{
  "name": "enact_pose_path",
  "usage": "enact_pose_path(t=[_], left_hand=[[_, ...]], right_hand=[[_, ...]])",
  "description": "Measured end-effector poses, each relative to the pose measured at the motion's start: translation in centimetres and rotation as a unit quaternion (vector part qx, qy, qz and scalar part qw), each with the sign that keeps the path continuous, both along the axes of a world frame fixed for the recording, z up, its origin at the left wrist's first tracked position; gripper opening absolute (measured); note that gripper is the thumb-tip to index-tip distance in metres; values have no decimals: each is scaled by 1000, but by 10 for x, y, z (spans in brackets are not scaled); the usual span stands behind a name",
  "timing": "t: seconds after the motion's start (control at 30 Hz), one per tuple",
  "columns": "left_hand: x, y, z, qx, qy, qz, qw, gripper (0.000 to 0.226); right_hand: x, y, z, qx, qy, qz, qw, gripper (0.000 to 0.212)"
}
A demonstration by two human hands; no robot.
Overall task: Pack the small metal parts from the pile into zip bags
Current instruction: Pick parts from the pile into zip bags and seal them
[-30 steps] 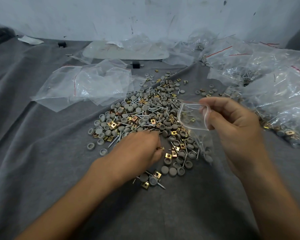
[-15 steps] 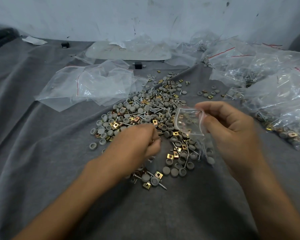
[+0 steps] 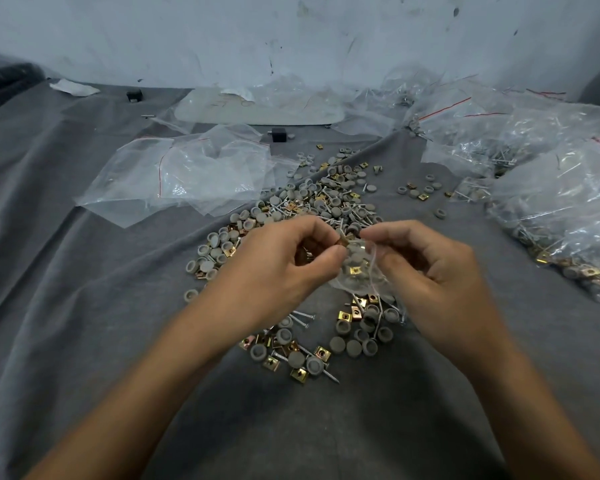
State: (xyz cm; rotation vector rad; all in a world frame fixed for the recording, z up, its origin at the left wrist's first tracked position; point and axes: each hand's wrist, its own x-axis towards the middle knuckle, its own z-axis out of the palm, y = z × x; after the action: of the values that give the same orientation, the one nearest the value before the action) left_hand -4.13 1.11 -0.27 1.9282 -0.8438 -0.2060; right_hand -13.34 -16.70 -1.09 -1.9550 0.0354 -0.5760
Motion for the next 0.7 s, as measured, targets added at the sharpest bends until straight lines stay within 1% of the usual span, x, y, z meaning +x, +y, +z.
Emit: enact_pose_path(t=[0.1, 0.23, 0.33, 0.5, 0.6, 0.7], left_hand=[[2, 1, -1, -16, 10, 5, 1000, 10], [6, 0, -4, -50, 26, 12, 998, 5], [5, -2, -5, -54, 16, 11, 998, 3], [3, -3, -5, -48, 6, 5, 999, 6], [2, -2, -3, -23, -21, 9, 999, 8], [0, -1, -1, 4, -33, 4, 999, 19]], right_hand=[[0, -1, 0, 1, 2, 2, 1000, 27], [0, -1, -1, 0, 0, 2, 1000, 26], [0, -1, -1, -2, 4, 4, 1000, 24], [0, -3, 0, -3, 3, 6, 1000, 27], [0, -3, -1, 0, 0, 4, 1000, 28], [0, -5, -2, 6, -5, -4, 1000, 27]])
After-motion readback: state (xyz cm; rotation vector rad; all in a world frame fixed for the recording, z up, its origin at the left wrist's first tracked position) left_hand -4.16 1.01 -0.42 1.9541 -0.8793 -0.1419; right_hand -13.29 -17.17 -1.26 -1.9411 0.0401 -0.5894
